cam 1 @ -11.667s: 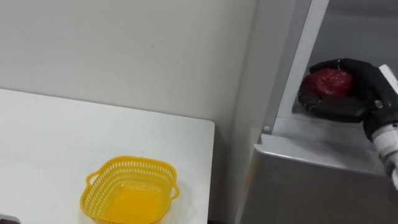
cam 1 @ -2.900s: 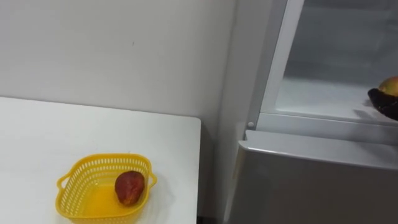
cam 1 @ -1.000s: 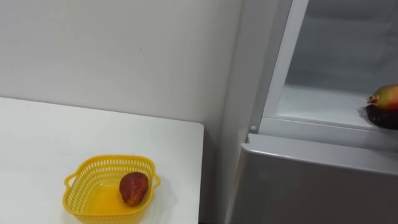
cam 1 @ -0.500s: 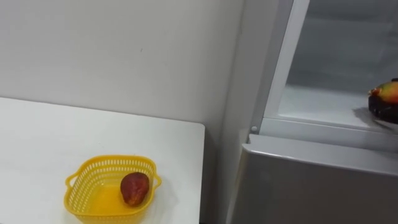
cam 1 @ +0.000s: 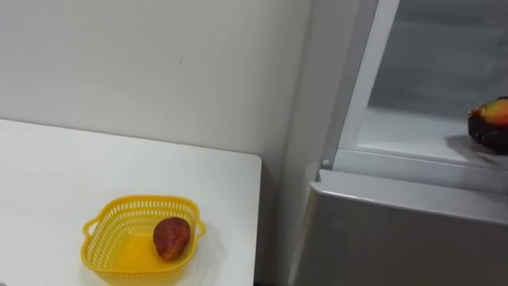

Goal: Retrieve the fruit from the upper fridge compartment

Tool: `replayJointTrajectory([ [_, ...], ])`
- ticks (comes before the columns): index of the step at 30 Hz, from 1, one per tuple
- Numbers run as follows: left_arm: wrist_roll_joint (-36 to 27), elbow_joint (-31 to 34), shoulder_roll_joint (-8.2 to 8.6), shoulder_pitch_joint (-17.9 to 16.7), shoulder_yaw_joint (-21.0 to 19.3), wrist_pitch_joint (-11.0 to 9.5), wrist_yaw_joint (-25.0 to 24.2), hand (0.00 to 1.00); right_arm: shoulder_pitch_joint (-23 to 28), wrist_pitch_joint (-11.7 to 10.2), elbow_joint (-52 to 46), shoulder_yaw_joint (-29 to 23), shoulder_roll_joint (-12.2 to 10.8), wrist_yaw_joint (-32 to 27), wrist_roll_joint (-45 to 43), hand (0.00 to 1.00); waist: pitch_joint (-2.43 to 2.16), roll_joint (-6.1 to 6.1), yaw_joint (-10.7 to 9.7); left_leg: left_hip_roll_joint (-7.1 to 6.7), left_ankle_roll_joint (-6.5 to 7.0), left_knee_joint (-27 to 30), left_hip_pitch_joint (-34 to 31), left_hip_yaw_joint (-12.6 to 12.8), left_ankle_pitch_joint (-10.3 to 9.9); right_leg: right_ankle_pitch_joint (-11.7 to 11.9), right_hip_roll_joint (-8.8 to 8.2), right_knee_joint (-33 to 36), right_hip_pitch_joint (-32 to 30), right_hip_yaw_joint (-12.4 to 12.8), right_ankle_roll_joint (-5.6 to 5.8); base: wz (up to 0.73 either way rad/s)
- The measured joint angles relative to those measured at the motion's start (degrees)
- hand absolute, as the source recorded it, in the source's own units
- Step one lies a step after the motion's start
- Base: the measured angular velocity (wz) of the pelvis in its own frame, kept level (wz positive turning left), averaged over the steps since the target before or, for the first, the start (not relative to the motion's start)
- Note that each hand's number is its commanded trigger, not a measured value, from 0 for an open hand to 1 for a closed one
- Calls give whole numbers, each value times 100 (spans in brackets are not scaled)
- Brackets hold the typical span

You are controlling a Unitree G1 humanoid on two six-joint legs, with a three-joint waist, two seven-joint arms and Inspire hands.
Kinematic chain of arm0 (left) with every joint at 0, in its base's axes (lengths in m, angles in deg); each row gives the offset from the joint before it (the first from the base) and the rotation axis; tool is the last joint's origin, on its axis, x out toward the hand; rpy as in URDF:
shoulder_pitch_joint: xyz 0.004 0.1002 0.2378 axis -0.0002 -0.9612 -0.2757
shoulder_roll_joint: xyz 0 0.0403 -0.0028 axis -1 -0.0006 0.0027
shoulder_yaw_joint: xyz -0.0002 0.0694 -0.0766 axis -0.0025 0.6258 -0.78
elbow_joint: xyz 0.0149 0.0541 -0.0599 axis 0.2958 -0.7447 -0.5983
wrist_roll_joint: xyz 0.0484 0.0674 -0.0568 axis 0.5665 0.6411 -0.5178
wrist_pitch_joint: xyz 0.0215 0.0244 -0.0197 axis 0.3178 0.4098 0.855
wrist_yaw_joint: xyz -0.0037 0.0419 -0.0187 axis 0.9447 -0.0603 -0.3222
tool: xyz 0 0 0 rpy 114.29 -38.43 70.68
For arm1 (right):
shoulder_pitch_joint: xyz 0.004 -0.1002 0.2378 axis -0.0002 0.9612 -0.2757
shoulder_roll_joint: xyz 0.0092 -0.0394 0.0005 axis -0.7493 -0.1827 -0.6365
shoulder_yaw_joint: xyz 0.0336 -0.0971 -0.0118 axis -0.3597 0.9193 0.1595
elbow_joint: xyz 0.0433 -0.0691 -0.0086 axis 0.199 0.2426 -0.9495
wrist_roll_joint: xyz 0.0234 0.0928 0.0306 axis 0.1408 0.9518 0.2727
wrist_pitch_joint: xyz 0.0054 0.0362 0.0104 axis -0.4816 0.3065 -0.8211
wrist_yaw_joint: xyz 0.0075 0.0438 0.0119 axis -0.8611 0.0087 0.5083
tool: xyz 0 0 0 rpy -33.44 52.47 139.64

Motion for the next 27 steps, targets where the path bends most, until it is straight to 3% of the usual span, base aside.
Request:
replayJointTrajectory([
  [3,5,-23,3,71,4,-22,2,0,64,6,-754,12,-284,-11,-32,100,6,13,-7,6,0,-25,-8,60,0,0,11,-10,-20,28,0,-3],
  [9,-6,-77,6,153,66,-205,77,0,784,-4,-2904,19,-673,-151,-341,100,-6,78,133,5,1,-29,13,15,0,0,6,-23,-5,-4,0,4],
  [14,-9,-135,120,119,103,-257,135,0,1224,-14,-4024,-14,-994,-557,-638,100,36,246,123,-6,2,-29,13,-1,1,0,-6,-27,5,3,2,2],
  [16,-10,-167,168,146,104,-307,202,0,1254,-74,-4230,4,-1127,-640,-739,100,24,319,116,2,2,-28,13,57,1,-1,-1,-25,0,24,3,-10],
  [20,-9,-201,232,173,111,-487,228,0,1274,-191,-4770,15,-1268,-785,-780,100,-5,415,135,18,0,-10,11,130,3,0,10,-13,-8,67,2,-7],
  [23,-9,-261,240,180,111,-495,249,0,1277,-396,-5047,26,-1292,-778,-780,100,-14,389,118,14,-2,2,5,134,0,0,15,-10,-19,120,1,-3],
  [27,-23,-326,236,174,124,-511,248,0,1290,-512,-5369,58,-1295,-769,-781,100,-36,331,115,7,-3,-41,22,134,-2,2,24,-10,-30,144,-2,-1],
])
